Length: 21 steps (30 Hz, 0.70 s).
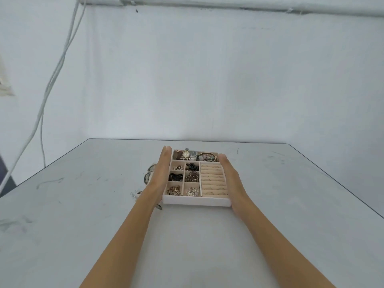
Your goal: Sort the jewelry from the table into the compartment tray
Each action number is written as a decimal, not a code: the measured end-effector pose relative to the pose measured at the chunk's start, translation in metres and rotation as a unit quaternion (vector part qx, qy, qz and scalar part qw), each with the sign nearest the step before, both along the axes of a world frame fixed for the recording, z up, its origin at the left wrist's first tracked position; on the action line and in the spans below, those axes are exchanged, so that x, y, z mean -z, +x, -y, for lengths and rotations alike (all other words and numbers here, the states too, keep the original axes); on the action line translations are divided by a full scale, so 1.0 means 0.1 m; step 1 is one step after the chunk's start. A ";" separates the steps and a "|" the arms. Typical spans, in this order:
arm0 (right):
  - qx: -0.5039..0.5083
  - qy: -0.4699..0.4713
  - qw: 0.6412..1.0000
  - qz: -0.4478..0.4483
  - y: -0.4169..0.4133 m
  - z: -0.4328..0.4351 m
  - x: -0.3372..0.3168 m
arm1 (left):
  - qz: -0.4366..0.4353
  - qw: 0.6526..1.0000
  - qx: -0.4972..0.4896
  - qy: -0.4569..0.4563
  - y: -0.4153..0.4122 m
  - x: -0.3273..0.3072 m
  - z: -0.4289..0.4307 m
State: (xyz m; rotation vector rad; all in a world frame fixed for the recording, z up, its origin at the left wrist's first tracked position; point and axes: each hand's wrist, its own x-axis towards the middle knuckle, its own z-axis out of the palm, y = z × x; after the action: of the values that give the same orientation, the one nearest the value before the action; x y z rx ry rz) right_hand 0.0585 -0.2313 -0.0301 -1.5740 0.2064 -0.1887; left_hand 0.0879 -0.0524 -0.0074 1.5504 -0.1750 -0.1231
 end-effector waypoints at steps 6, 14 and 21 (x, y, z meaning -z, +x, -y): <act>0.001 -0.032 0.999 -0.011 0.09 0.01 0.08 | -0.018 1.000 0.002 -0.002 0.05 0.06 0.05; 0.001 -0.146 0.989 -0.001 -0.02 0.00 0.01 | 0.014 0.999 -0.006 0.031 -0.05 0.03 0.09; -0.006 -0.219 0.976 -0.014 -0.04 -0.02 -0.01 | 0.027 0.999 -0.021 0.033 0.00 0.11 0.10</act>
State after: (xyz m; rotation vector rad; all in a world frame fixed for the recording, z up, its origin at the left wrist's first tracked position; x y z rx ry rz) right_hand 0.0544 -0.2293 -0.0290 -2.0179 0.1847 -0.2117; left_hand 0.0884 -0.0623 -0.0187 1.6226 -0.1831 -0.0541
